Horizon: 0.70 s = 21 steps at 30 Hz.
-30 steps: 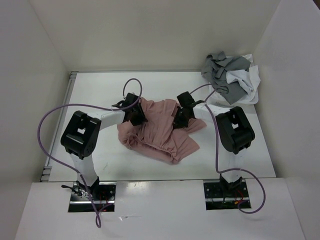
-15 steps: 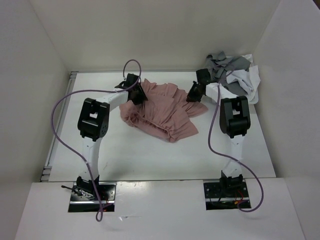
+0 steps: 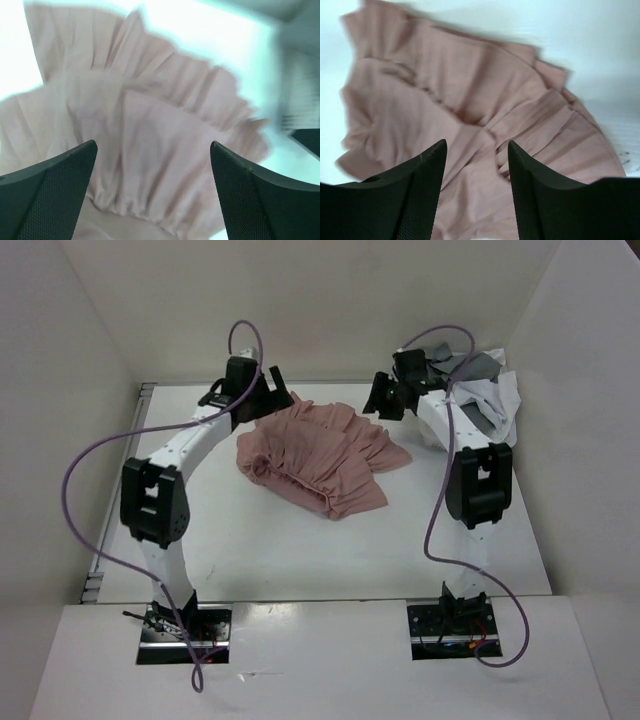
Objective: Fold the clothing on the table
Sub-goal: Fold the skirt
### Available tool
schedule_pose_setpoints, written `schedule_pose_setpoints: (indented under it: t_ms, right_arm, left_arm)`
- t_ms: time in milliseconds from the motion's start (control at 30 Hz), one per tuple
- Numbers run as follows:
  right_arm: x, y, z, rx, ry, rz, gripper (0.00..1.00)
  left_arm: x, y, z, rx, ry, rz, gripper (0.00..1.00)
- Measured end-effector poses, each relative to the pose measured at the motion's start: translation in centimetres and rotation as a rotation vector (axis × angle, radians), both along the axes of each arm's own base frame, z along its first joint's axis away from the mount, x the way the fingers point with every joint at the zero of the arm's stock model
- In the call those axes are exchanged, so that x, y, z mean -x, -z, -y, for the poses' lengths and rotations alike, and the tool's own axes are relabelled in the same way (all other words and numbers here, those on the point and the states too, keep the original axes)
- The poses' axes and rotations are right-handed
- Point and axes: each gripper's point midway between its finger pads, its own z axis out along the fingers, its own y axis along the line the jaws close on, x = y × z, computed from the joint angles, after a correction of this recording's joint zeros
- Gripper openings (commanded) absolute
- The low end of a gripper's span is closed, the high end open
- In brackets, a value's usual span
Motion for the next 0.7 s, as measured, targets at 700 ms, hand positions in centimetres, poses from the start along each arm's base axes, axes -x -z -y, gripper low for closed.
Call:
schedule_pose_setpoints:
  t_ms: [700]
  right_arm:
    - [17.9, 0.9, -12.6, 0.415, -0.436, 0.036, 0.71]
  left_arm:
    - [12.9, 4.4, -6.4, -0.505, -0.07, -0.091, 0.96]
